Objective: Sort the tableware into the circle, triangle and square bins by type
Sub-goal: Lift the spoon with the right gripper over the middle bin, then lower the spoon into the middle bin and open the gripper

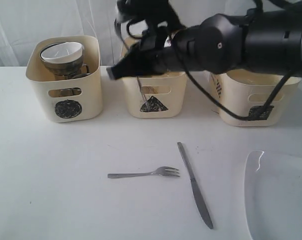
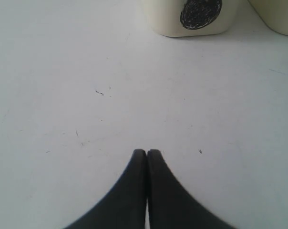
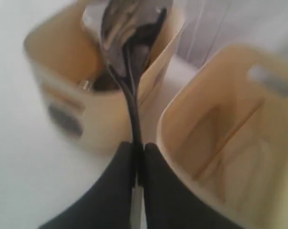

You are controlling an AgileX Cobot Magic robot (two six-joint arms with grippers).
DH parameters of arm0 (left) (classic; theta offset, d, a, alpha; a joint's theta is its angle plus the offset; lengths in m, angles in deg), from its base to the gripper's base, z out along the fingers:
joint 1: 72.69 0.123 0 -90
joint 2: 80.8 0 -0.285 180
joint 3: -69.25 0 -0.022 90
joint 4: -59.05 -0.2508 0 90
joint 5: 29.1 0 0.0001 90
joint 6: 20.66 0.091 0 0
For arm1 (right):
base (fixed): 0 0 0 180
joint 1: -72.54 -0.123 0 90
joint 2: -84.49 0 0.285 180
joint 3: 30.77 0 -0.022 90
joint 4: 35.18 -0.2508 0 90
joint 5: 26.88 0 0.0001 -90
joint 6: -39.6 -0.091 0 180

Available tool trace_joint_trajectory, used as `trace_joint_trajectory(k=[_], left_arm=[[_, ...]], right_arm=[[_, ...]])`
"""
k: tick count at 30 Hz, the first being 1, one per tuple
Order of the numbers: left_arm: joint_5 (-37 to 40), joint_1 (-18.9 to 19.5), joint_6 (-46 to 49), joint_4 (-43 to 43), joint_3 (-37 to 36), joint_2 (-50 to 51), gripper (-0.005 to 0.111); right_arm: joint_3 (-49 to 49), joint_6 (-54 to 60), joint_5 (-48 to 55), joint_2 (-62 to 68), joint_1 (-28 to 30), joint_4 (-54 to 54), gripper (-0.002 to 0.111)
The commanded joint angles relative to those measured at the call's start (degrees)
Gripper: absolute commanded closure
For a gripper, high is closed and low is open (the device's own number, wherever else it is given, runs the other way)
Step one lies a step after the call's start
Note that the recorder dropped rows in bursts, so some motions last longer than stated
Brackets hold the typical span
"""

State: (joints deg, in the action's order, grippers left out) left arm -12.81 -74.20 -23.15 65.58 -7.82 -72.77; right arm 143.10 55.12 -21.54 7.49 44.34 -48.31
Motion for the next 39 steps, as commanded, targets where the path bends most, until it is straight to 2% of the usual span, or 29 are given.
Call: trace_joint_trajectory(k=[1,3,7,10,20,24,31,35,39], left_arm=[[0.0,-0.4,-0.1,0.2,-0.1,-0.2,0.107],[0.0,-0.4,-0.1,0.2,-0.1,-0.2,0.107],[0.0,-0.4,-0.1,0.2,-0.1,-0.2,0.107],[0.0,-0.4,-0.1,0.2,-0.1,-0.2,0.107],[0.0,-0.4,-0.1,0.2,-0.1,-0.2,0.107],[0.0,-0.4,-0.1,0.2,-0.1,-0.2,0.107],[0.0,-0.4,-0.1,0.2,-0.1,-0.2,0.107],[0.0,-0.4,-0.1,0.2,-0.1,-0.2,0.107],[0.0,-0.4,-0.1,0.2,-0.1,-0.2,0.107]], right_arm=[[1.0,-0.3,-14.3,-0.4,4.3,-0.3,0.108],[1.0,-0.6,-20.4,0.3,6.1,-0.8,0.108],[1.1,-0.8,-38.9,4.1,8.0,-1.8,0.108],[3.4,-0.8,-45.3,8.8,8.3,-1.8,0.108],[12.5,-0.8,-44.9,24.4,8.3,-1.6,0.108],[16.1,-0.8,-40.9,28.6,8.3,-1.6,0.096],[18.4,-0.8,-37.2,30.3,8.3,-1.6,0.062],[18.4,-0.8,-33.2,28.4,8.3,-2.1,0.059],[18.4,-0.8,-20.9,23.5,8.3,-2.3,0.059]])
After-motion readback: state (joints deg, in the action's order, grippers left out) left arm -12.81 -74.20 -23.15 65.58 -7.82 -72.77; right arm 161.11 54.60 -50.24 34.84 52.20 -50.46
